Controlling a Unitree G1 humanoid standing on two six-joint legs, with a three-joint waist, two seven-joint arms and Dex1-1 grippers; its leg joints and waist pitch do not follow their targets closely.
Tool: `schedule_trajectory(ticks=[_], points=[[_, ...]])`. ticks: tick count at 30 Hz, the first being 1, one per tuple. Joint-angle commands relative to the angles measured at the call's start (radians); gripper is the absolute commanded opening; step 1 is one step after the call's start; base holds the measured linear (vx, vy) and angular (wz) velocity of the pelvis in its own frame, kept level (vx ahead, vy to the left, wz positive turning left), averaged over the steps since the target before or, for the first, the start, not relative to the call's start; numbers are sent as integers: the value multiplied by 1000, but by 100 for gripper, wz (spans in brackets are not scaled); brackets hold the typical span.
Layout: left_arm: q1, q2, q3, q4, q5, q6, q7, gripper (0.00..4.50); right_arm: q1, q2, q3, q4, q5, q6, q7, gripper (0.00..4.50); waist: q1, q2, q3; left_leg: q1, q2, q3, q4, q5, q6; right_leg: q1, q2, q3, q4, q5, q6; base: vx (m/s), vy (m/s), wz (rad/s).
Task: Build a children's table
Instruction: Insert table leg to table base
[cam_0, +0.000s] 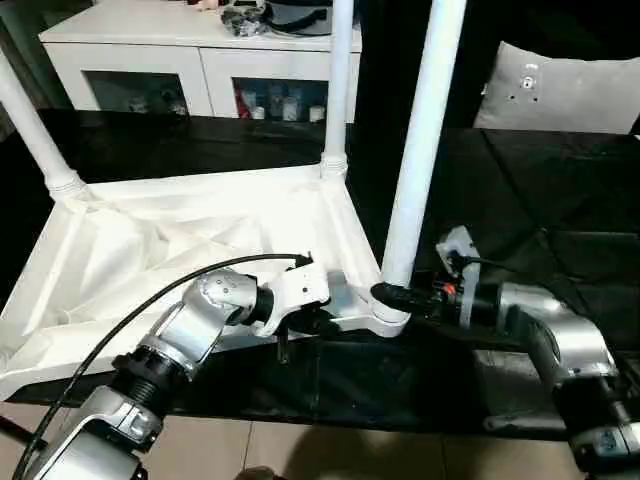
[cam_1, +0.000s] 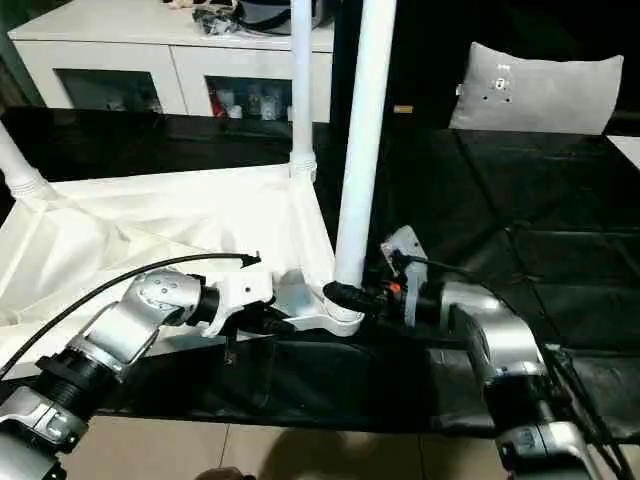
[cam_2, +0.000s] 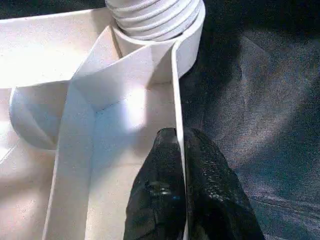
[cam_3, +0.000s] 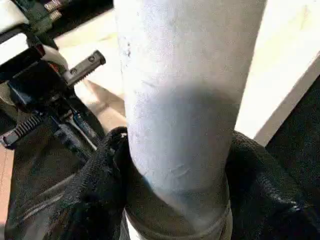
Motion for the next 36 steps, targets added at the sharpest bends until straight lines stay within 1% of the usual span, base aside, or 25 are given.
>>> schedule_trajectory(ticks=[1, 3, 4, 5, 6, 7, 8, 9, 10, 11, 13, 18, 20, 21, 24, 26, 27, 29, 31, 32, 33, 34, 36], points=[[-3, -3, -26, -9, 9, -17, -26, 0, 69, 13, 38, 43, -48, -23, -32, 245, 0, 7, -51, 23, 80, -34, -67, -207, 13, 26, -106, 47, -78, 11, -229, 0, 0, 0], [-2, -5, -25, -8, 10, -18, -24, 0, 81, 14, 36, 38, -53, -41, -40, 245, -1, 6, -51, 25, 80, -35, -68, -221, 12, 26, -106, 47, -81, -16, -226, 0, 0, 0], [-1, -8, -23, -6, 9, -18, -20, 0, 93, 18, 35, 41, -74, -80, -61, 245, -1, 11, -49, 24, 80, -36, -70, -229, 10, 26, -105, 48, -82, -37, -224, 0, 0, 0], [-1, -11, -21, -3, 7, -19, -16, 0, 104, 26, 28, 44, -85, -111, -81, 245, -1, 9, -49, 25, 81, -35, -70, -236, 8, 25, -106, 48, -85, -48, -220, 0, 0, 0], [-1, -13, -20, -3, 6, -19, -14, 0, 107, 30, 25, 49, -89, -125, -90, 245, -2, 9, -49, 26, 82, -36, -72, -249, 4, 24, -108, 49, -86, -67, -215, 0, 0, 0], [-1, -15, -18, -2, 5, -18, -11, 0, 111, 34, 20, 54, -93, -142, -101, 245, -2, 11, -49, 25, 81, -37, -73, -252, 1, 24, -108, 49, -86, -73, -214, 0, 0, 0], [-1, -17, -16, -1, 3, -17, -8, 0, 117, 41, 13, 64, -98, -169, -114, 245, -5, 10, -46, 26, 80, -37, -76, -272, -2, 22, -106, 49, -90, -101, -212, 0, 0, 0], [0, -20, -16, 0, 3, -16, -5, 0, 120, 46, 10, 70, -103, -191, -125, 245, -6, 11, -44, 28, 81, -37, -78, -294, -5, 20, -107, 50, -93, -135, -208, 0, 0, 0], [0, -20, -16, 0, 3, -16, -5, 0, 120, 46, 10, 70, -103, -191, -125, 245, -6, 12, -44, 28, 81, -38, -78, -301, -8, 20, -109, 51, -94, -151, -205, 0, 0, 0], [0, -21, -15, 0, 3, -16, -4, 0, 123, 49, 9, 74, -107, -207, -131, 245, -8, 12, -44, 29, 81, -38, -80, -314, -11, 19, -108, 52, -97, -173, -202, 0, 0, 0], [0, -21, -15, 1, 3, -17, -3, 0, 123, 56, 3, 77, -109, -225, -141, 245, -9, 12, -43, 28, 82, -39, -82, -320, -12, 18, -109, 53, -99, -189, -197, 0, 0, 0], [-2, -19, -13, 3, 5, -19, -2, 0, 110, 70, -8, 84, -101, -255, -152, 245, -11, 12, -43, 26, 82, -40, -84, -316, -8, 16, -108, 54, -98, -180, -195, 0, 0, 0], [-6, -19, -11, 8, 7, -23, 1, 0, 90, 83, -16, 91, -89, -281, -151, 245, -12, 10, -43, 27, 83, -39, -84, -319, -7, 16, -110, 54, -99, -183, -197, 0, 0, 0], [-7, -19, -10, 10, 8, -24, 2, 0, 83, 89, -20, 92, -82, -289, -149, 245, -15, 12, -43, 26, 82, -40, -85, -319, -7, 15, -109, 53, -98, -184, -199, 0, 0, 0], [-9, -19, -11, 12, 10, -25, 4, 0, 74, 97, -23, 87, -69, -293, -141, 243, -19, 10, -42, 25, 82, -40, -86, -320, -6, 16, -108, 54, -99, -194, -196, 0, 0, 0], [-9, -18, -12, 13, 14, -27, 5, 0, 75, 94, -19, 87, -71, -292, -140, 241, -19, 10, -43, 26, 83, -39, -86, -313, -2, 15, -108, 54, -100, -187, -196, 0, 0, 0], [-9, -18, -12, 13, 14, -27, 5, 0, 75, 94, -19, 87, -71, -292, -140, 234, -17, 12, -43, 25, 83, -39, -85, -300, 1, 15, -108, 55, -98, -169, -197, 0, 0, 0], [-8, -17, -12, 14, 15, -29, 6, 0, 79, 93, -19, 95, -76, -299, -142, 226, -16, 11, -44, 24, 84, -39, -85, -289, 4, 16, -107, 54, -96, -146, -197, 0, 0, 0], [-9, -17, -11, 15, 16, -30, 7, 0, 80, 92, -20, 96, -76, -300, -142, 203, -10, 11, -45, 24, 84, -37, -84, -279, 8, 16, -109, 54, -97, -134, -196, 0, 0, 0], [-9, -17, -11, 17, 16, -31, 7, 0, 80, 92, -20, 96, -76, -300, -142, 197, -10, 11, -45, 23, 83, -37, -83, -275, 8, 17, -108, 54, -95, -129, -195, 0, 0, 0], [-10, -16, -10, 18, 17, -32, 8, 0, 80, 92, -19, 96, -76, -297, -142, 191, -7, 13, -45, 24, 84, -37, -83, -270, 11, 16, -107, 54, -96, -118, -195, 0, 0, 0], [-10, -16, -10, 18, 18, -32, 8, 0, 80, 92, -19, 96, -77, -297, -142, 191, -8, 12, -45, 23, 83, -37, -84, -268, 11, 18, -107, 53, -95, -114, -194, 0, 0, 0], [-11, -15, -9, 20, 18, -33, 8, 0, 79, 91, -16, 96, -79, -295, -141, 166, -7, 12, -44, 25, 83, -37, -85, -284, 9, 16, -108, 53, -98, -135, -192, 0, 0, 0]])
